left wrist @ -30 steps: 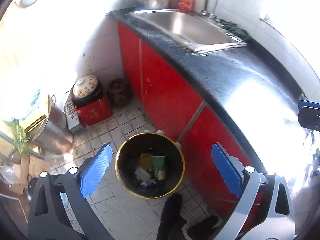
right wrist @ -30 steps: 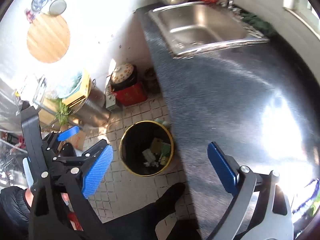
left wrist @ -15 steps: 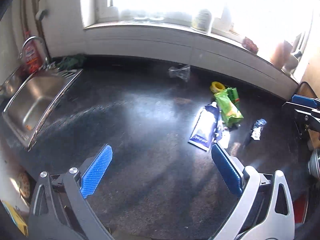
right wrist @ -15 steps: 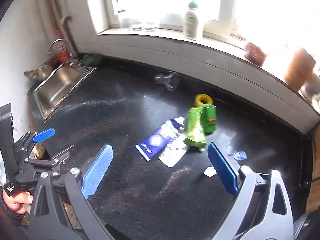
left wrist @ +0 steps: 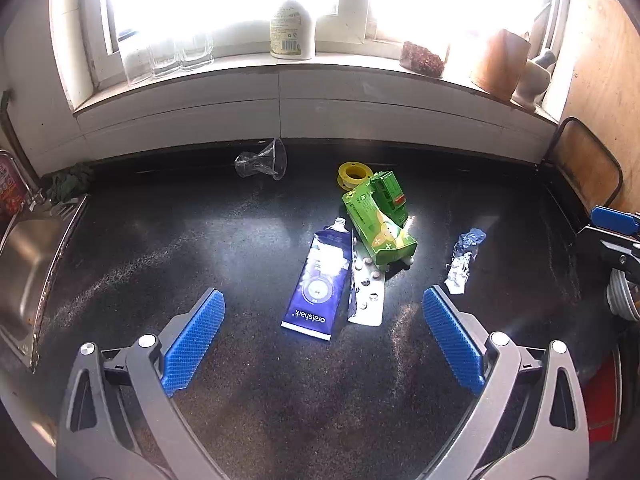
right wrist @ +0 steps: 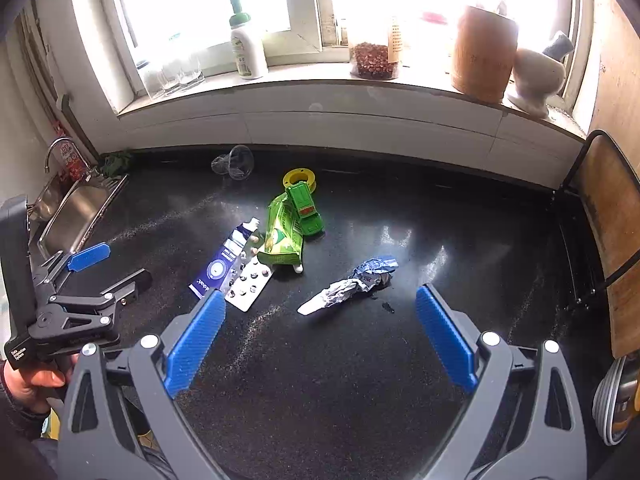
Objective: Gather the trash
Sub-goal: 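Return both grippers to the counter toward the remaining trash, then grasp the clear plastic bag with the left gripper while the right gripper grasps the green toy car, then carry both items over the black bin and open both grippers to drop them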
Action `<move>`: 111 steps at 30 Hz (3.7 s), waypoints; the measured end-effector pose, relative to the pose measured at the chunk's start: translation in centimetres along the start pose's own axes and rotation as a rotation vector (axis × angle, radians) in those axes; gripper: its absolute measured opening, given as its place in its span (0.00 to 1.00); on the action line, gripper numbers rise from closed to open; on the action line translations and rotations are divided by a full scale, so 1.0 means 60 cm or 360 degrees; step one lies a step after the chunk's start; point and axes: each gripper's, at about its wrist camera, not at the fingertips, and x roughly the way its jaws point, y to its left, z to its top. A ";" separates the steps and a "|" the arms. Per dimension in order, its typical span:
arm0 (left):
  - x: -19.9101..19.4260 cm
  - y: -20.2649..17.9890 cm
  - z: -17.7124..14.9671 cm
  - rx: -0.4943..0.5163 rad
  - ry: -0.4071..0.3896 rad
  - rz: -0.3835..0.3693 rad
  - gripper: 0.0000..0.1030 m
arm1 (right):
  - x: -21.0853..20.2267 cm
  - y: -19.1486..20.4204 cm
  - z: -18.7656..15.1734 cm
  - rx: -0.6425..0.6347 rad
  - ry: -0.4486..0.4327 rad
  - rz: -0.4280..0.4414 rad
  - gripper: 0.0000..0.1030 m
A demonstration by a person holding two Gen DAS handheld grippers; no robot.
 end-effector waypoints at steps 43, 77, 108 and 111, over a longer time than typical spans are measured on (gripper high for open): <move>0.479 0.140 0.238 -0.0112 0.0185 0.0123 0.58 | 0.442 0.002 0.157 -0.0315 0.0420 0.0301 0.34; 0.045 0.034 0.006 -0.0157 0.0082 0.0168 0.38 | 0.110 0.039 0.027 -0.0288 0.0126 0.0263 0.33; -0.330 0.368 -0.454 -0.1378 0.0059 0.1100 0.38 | 0.082 0.745 -0.139 -0.1538 0.0425 0.1295 0.33; -0.346 0.386 -0.499 -0.1484 0.0077 0.1139 0.38 | 0.077 0.799 -0.180 -0.1637 0.0467 0.1353 0.34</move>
